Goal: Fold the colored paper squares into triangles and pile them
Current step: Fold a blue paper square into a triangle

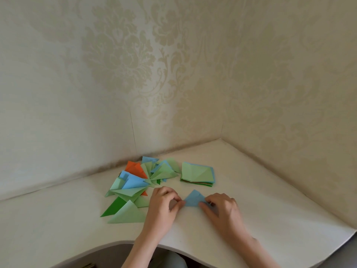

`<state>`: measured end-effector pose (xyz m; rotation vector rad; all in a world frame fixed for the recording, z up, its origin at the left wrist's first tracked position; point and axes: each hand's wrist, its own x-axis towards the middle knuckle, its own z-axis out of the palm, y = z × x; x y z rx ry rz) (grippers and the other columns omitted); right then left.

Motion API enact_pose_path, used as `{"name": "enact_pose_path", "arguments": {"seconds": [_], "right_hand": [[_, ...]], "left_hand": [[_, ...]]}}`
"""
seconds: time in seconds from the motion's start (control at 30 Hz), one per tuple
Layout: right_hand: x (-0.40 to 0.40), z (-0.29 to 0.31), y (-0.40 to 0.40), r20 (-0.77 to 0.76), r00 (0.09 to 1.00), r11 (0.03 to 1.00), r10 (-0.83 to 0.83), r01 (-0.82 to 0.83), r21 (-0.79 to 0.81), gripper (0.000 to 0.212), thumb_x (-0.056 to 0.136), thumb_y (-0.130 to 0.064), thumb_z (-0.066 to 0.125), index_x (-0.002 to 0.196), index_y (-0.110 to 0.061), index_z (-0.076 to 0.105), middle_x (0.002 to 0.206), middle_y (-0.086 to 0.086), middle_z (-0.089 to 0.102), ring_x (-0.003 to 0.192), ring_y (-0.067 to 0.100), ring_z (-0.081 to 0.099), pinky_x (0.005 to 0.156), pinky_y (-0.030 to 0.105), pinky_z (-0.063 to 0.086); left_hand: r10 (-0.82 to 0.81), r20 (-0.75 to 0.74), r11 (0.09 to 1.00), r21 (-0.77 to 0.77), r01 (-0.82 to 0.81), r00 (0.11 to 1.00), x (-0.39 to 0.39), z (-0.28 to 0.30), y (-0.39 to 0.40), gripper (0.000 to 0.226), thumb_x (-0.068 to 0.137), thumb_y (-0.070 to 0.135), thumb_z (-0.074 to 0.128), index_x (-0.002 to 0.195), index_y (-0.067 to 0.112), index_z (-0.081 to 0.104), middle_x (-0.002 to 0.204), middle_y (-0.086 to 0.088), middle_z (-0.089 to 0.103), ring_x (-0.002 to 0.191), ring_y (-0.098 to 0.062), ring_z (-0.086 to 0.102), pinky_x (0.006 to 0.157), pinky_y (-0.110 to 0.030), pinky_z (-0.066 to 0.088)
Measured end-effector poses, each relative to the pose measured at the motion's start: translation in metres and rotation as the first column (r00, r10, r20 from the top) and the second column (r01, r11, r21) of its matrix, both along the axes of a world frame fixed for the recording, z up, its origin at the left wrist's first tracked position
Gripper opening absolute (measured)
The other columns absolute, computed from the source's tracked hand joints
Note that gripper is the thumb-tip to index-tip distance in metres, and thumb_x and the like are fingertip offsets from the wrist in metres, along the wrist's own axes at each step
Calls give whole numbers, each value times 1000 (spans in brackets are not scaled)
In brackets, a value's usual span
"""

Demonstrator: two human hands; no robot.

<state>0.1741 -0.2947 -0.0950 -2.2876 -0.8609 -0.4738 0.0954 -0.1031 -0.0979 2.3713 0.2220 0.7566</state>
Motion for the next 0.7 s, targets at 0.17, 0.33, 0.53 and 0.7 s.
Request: {"name": "enact_pose_path", "arguments": {"seconds": [0.17,0.33,0.53,0.7], "right_hand": [[4,3,12,-61,991,992,-123,120,-46,28,84,-52,55,81,-26,63,76,-11,63,76,19,55,66,32,33],[1,5,24,-113,974,975,-197,183,-122,32,83,-60,58,90,-29,61,86,-11,64,86,16,54,76,33,35],[0,7,20,-175,971,986,-163,159,-40,24,80,-49,68,95,-33,58,86,-14,56,86,9,53,77,31,34],[5,9,16,-299,949,988,-101,131,85,27,73,-31,79,94,-31,62,79,-11,53,72,4,53,73,25,42]], "left_hand": [[71,-59,996,56,-68,996,4,3,-5,18,81,46,68,74,32,60,89,18,49,94,-7,45,82,-25,35],[167,-111,969,200,-143,980,8,0,-11,44,75,74,49,74,30,57,91,16,40,91,-10,38,79,-26,32],[176,-156,978,144,-154,972,9,2,-10,30,77,63,62,75,34,52,95,17,40,93,-6,34,80,-24,26],[110,-163,992,-41,-118,980,8,7,-3,20,74,43,75,71,33,58,92,19,48,92,-7,40,83,-28,34]]}}
